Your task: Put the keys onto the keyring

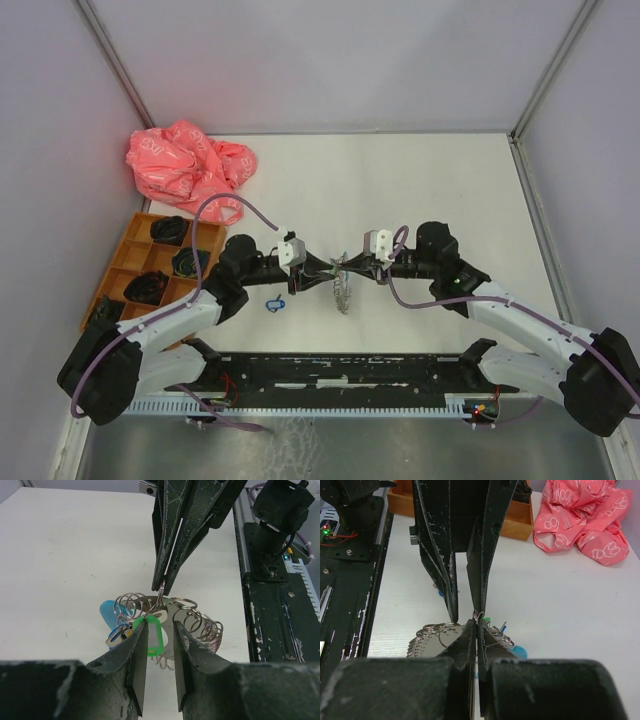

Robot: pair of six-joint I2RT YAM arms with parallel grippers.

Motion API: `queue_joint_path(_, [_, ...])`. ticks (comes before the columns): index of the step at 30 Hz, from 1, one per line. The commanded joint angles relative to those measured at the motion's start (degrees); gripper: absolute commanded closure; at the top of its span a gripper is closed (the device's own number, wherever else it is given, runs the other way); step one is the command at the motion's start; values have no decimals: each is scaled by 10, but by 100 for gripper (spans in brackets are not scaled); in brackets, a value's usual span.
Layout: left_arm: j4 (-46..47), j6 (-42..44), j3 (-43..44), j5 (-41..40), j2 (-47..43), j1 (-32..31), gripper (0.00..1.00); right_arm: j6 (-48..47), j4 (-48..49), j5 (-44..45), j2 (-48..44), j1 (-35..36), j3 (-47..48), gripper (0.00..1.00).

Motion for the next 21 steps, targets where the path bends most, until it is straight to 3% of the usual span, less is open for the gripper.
queue_joint_path(1, [10, 18, 30, 13, -4, 4, 66, 8, 52, -26, -15, -4, 5, 99])
queue_joint_path(11, [16, 28, 15, 13, -50, 4, 64, 4, 51, -25, -16, -6, 2, 99])
queue_joint_path(21, [47, 8, 27, 41, -15, 4, 68, 10, 61, -25, -12, -6, 4, 99])
